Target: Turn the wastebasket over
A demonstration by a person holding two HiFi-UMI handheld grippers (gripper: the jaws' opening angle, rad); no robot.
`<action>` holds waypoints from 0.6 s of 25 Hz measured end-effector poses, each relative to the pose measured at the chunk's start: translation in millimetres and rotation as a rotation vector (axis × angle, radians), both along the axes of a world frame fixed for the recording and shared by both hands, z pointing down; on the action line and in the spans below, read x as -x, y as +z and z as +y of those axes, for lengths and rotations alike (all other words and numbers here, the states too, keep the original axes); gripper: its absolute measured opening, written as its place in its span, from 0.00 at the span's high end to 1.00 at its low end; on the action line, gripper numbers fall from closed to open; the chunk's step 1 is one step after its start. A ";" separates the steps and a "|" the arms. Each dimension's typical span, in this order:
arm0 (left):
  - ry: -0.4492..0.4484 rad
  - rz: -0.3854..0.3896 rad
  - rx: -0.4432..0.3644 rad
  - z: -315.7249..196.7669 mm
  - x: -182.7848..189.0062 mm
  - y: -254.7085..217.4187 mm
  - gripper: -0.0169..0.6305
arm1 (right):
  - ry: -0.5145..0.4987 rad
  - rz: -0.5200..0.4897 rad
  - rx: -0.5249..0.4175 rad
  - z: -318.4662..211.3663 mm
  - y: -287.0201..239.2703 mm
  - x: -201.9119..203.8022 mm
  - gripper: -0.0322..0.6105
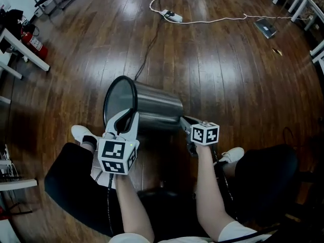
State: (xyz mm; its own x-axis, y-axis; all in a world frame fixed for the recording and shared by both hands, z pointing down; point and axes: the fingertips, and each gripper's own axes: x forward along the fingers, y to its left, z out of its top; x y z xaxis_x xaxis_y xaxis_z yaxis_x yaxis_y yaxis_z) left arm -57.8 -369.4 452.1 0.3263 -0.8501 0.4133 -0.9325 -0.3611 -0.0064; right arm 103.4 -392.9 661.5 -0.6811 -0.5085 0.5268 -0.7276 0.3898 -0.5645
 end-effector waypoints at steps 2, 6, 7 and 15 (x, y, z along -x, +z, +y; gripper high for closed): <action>0.113 -0.103 -0.003 0.6 -35.3 10.0 0.86 | 0.023 -0.017 0.050 8.3 28.7 7.9 0.95; 0.341 -0.273 0.030 12.4 -111.2 41.4 0.86 | 0.099 0.009 0.152 27.2 64.4 -17.0 0.87; 0.403 -0.336 0.046 19.9 -127.8 54.8 0.86 | 0.114 0.023 0.145 26.3 63.9 -25.9 0.87; 0.533 -0.521 -0.003 36.4 -159.2 92.8 0.84 | 0.154 0.034 -0.078 -3.7 3.6 -49.1 0.87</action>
